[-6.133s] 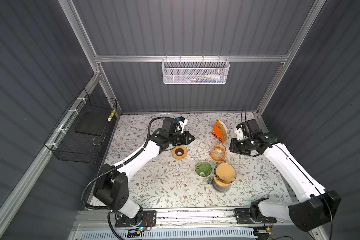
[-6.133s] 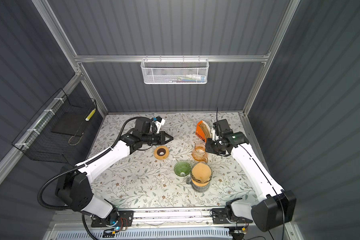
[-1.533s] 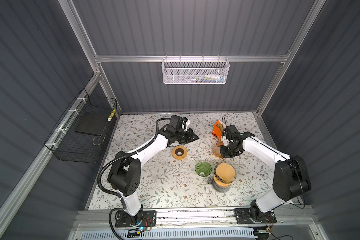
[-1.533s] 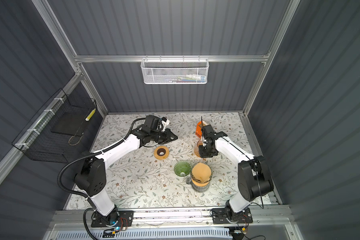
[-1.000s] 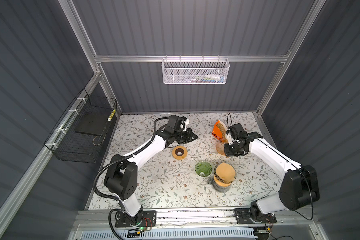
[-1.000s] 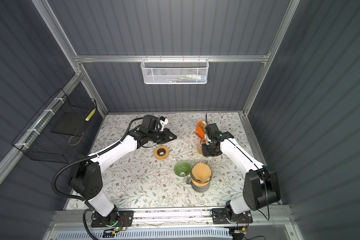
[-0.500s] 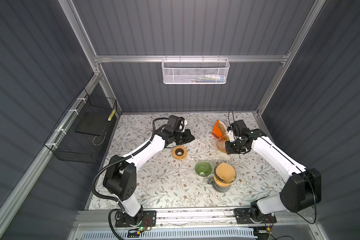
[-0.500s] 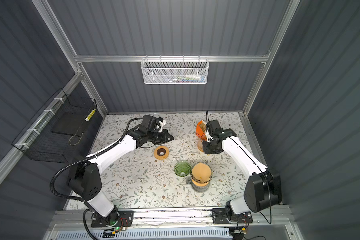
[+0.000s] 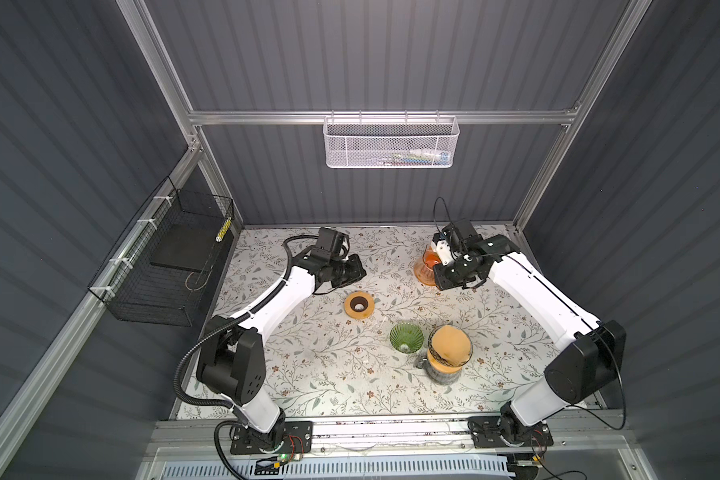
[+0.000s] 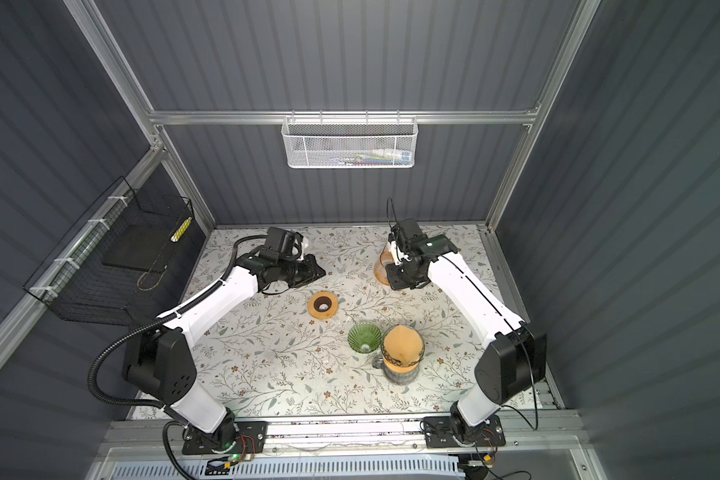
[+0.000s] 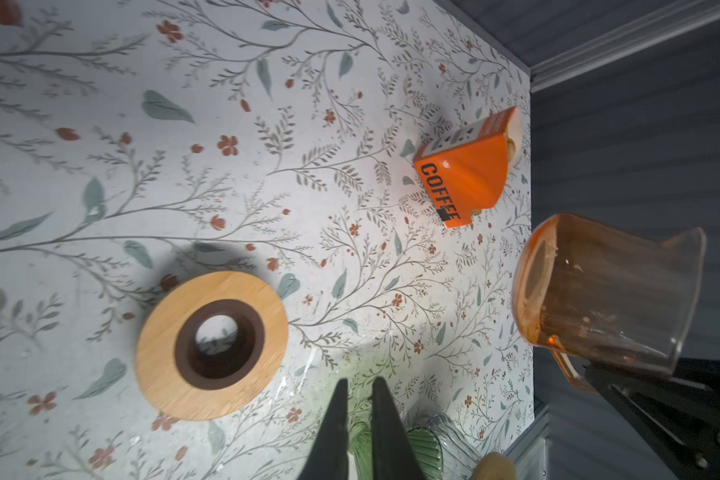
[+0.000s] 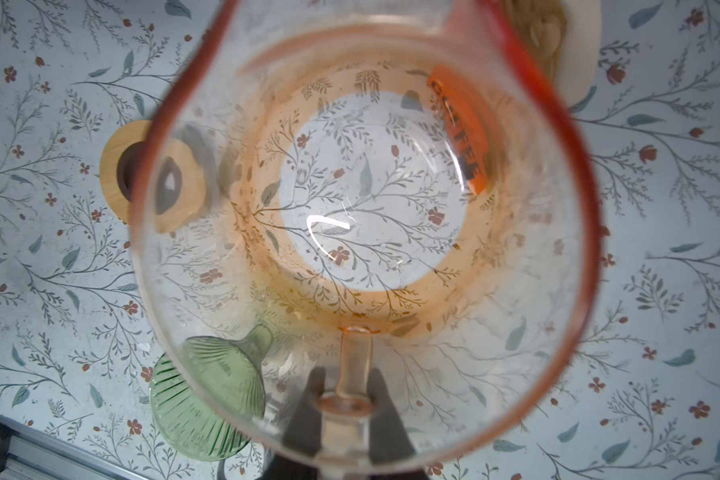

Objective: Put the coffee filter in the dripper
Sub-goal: 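Close the right gripper on the pink jug's handle and lift it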

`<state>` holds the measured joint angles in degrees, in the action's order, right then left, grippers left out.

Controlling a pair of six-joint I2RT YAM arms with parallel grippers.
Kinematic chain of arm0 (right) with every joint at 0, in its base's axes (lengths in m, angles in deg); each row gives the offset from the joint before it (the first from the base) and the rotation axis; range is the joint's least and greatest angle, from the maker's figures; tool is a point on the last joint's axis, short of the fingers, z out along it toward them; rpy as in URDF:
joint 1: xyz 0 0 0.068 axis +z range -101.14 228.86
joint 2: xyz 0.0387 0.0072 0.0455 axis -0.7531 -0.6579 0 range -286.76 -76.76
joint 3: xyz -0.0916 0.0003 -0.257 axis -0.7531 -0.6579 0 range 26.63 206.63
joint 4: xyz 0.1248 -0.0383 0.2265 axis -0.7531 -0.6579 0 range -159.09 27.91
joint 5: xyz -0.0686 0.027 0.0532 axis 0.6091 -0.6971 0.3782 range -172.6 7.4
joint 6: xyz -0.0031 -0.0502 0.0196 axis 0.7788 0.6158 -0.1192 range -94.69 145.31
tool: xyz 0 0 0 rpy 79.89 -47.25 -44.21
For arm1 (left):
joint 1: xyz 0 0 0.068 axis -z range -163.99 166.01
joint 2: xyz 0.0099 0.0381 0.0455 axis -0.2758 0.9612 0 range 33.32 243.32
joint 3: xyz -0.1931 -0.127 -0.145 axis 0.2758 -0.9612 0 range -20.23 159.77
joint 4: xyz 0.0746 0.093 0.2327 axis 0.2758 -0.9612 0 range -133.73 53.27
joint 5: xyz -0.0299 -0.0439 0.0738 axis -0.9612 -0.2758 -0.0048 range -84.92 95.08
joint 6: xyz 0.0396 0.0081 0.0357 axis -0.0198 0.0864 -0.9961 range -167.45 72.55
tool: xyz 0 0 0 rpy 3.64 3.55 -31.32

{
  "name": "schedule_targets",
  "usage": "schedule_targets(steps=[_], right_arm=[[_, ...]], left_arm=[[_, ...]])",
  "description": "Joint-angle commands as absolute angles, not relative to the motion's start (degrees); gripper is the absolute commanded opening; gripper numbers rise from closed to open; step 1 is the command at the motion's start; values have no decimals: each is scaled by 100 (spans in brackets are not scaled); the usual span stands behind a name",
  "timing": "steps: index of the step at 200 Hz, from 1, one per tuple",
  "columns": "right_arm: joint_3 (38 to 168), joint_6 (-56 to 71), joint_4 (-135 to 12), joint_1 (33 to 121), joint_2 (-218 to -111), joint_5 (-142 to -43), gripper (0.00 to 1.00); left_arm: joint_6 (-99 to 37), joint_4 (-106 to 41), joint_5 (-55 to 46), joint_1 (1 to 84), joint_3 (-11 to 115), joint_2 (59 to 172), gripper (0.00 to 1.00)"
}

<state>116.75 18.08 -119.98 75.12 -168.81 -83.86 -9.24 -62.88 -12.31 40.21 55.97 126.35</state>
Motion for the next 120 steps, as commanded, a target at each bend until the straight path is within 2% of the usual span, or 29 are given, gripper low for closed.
schedule_targets(steps=[1,120], right_arm=[[12097,1899,-12233,7796,-16847,-8223,0],[12439,1823,-12496,9927,-16762,-7943,0]], left_arm=[[-850,-6355,-1338,3730,5400,12327,14],[-854,-5926,-2035,2585,4817,11958,14]])
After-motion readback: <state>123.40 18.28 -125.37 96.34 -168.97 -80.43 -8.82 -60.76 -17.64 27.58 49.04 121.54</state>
